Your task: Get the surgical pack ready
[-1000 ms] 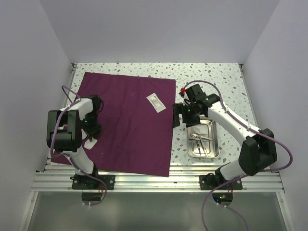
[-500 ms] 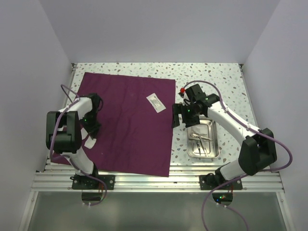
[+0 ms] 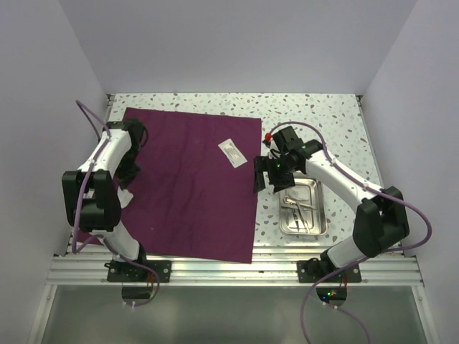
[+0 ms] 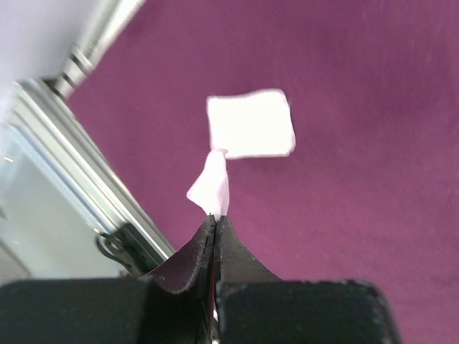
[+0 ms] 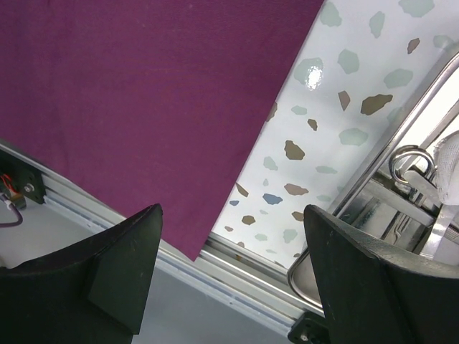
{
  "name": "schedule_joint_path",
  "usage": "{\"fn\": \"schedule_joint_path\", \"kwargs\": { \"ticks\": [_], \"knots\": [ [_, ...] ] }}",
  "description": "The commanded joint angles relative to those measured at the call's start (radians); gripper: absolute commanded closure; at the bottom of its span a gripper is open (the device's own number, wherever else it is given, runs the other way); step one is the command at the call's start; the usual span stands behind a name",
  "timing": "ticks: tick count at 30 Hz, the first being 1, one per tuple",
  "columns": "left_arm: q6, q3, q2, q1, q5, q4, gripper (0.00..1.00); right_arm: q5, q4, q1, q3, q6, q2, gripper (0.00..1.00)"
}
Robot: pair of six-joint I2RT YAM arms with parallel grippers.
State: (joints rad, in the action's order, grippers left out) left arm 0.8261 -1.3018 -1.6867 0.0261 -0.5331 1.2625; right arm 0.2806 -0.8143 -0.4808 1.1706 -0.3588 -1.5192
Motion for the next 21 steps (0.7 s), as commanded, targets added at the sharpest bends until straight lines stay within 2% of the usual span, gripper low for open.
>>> {"fn": "schedule_joint_path", "kwargs": {
  "ticks": [1,8,14,21],
  "knots": [
    [-0.036,-0.079,-0.047,0.009,-0.125,0.057,1.0,0.028,0.015,-0.007,0.032,0.001,0.002,0.16],
    [-0.027,-0.067,-0.129,0.021,-0.154,0.055,1.0,0.023,0.015,-0.007,0.031,0.006,0.001,0.16],
    [-0.033,-0.125,-0.215,0.023,-0.159,0.046,1.0,0.014,0.017,-0.007,0.027,0.009,-0.002,0.16],
    [-0.042,-0.116,-0.255,0.021,-0.163,0.028,1.0,0.011,0.014,-0.008,0.037,0.011,-0.015,0.16]
  ]
}}
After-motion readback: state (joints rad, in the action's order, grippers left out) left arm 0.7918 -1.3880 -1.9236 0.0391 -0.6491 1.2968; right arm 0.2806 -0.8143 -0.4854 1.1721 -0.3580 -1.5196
